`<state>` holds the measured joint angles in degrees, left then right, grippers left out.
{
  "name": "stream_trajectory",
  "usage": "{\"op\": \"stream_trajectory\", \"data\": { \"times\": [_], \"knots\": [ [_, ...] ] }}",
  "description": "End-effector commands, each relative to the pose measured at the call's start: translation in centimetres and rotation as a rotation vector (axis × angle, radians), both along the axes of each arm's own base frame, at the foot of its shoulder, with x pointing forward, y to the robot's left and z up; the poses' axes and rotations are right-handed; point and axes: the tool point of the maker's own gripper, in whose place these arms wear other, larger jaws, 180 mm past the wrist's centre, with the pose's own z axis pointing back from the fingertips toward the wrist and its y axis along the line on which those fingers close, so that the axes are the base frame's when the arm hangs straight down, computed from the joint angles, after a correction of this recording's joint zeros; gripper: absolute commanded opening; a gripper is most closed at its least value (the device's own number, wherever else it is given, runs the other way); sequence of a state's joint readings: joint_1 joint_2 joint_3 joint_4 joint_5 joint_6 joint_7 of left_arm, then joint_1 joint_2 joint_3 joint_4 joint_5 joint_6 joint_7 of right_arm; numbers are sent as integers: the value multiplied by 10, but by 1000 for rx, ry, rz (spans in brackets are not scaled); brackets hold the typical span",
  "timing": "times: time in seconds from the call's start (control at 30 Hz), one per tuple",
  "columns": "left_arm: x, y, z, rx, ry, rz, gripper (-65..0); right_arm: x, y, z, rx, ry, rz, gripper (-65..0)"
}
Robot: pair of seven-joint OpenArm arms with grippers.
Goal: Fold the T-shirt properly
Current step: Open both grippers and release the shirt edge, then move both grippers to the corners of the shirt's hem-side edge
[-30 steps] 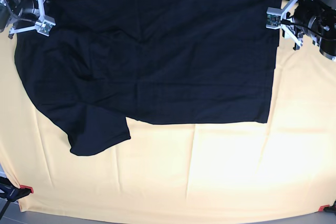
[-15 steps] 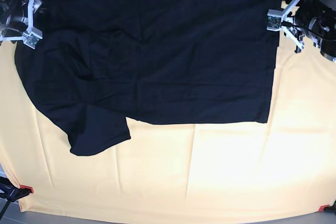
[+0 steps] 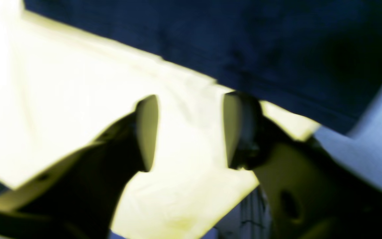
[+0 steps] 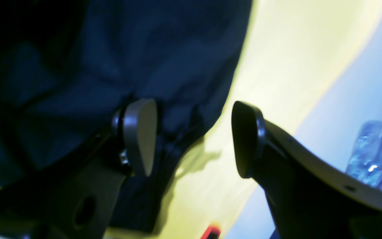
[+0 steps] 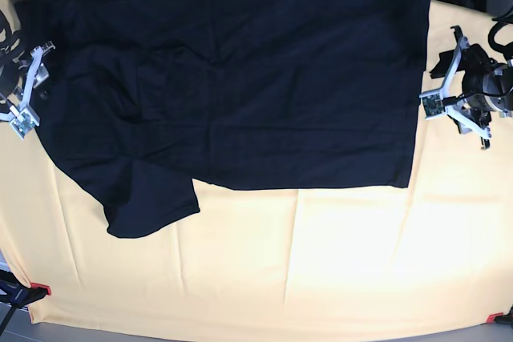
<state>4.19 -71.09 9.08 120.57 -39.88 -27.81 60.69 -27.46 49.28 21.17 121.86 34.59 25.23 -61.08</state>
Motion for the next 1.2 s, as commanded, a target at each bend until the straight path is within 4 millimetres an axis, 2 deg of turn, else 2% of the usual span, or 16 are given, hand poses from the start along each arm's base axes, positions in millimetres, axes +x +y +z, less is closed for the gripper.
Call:
{"op": "stream_trajectory", "data": {
  "times": [0.0, 0.07, 0.13, 0.3, 0.5, 0.67, 0.8, 0.93, 1.03, 1.17],
  "knots": [
    [12, 5, 8, 5, -45, 15, -265, 14, -4, 17, -22, -72, 3, -270],
    [24, 11, 7, -7, -81, 68, -235, 29, -9, 29, -20, -148, -16, -248],
    [41, 21, 9, -4, -138, 137, -232, 42, -17, 36, -8, -199, -43, -218],
    [93, 53, 24, -19, -315, 356, -232, 63, -53, 34, 47, -238, -161, -211],
    [135, 83, 22, -109, -382, 580, -232, 70, -80, 14, 162, -191, -264, -211],
    [162, 102, 8, -307, -378, 798, -232, 70, -83, 12, 176, -184, -275, -211],
    [178, 87, 3, -629, -291, 884, -232, 70, -82, 12, 181, -186, -274, -211],
    [183, 66, -5, -885, -208, 883, -232, 70, -82, 12, 181, -186, -274, -211],
    [181, 46, -19, -981, -145, 863, -232, 70, -82, 12, 181, -186, -274, -211],
    [181, 34, -37, -1007, -111, 888, -232, 71, -82, 12, 181, -188, -273, -211]
  ]
}}
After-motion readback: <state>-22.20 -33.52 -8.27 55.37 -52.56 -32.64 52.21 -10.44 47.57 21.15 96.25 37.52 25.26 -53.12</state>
